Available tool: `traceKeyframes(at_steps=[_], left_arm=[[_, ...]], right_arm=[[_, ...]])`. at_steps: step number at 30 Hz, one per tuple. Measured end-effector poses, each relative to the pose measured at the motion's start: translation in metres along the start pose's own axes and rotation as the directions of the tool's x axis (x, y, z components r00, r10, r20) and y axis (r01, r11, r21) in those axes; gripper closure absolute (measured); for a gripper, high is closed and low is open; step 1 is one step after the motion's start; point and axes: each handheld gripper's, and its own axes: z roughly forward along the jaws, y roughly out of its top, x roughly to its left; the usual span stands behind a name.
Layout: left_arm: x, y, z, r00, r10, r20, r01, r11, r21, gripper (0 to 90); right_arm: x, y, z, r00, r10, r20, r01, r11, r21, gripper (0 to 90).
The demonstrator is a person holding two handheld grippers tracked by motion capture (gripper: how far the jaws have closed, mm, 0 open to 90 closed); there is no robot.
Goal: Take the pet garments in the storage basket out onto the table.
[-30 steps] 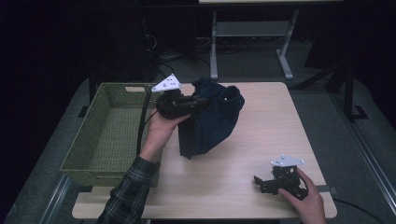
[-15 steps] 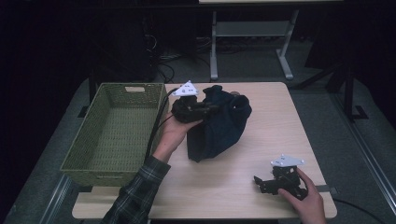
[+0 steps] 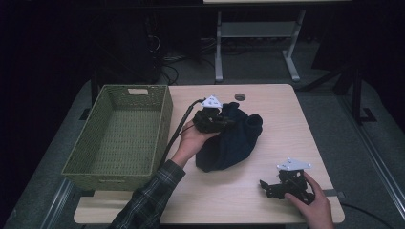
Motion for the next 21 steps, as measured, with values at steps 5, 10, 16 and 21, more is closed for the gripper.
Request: traceKeyframes(at_steps=[5,10,16,21], left_arm=[[0.001,-0.007,0.012,0.9999,-0.009,0.006,0.008,0.9991,0.042,79.6],[0.003,-0.016,0.024,0.9999,-0.015,0.006,0.015,0.9966,0.081,79.4],[0.008,-0.025,0.034,0.9997,-0.023,0.007,0.022,0.993,0.116,78.1],[0.009,-0.026,0.03,0.9997,-0.006,-0.025,0.009,0.9925,0.122,54.1]], right_arm=[[0.0,0.0,0.0,1.0,0.0,0.0,0.0,1.0,0.0,0.5],[0.0,0.0,0.0,1.0,0.001,-0.001,-0.001,1.0,-0.001,0.5],[0.0,0.0,0.0,1.0,-0.001,-0.001,0.001,1.0,-0.002,0.5],[0.0,0.0,0.0,1.0,0.0,-0.001,0.0,1.0,-0.002,0.5]])
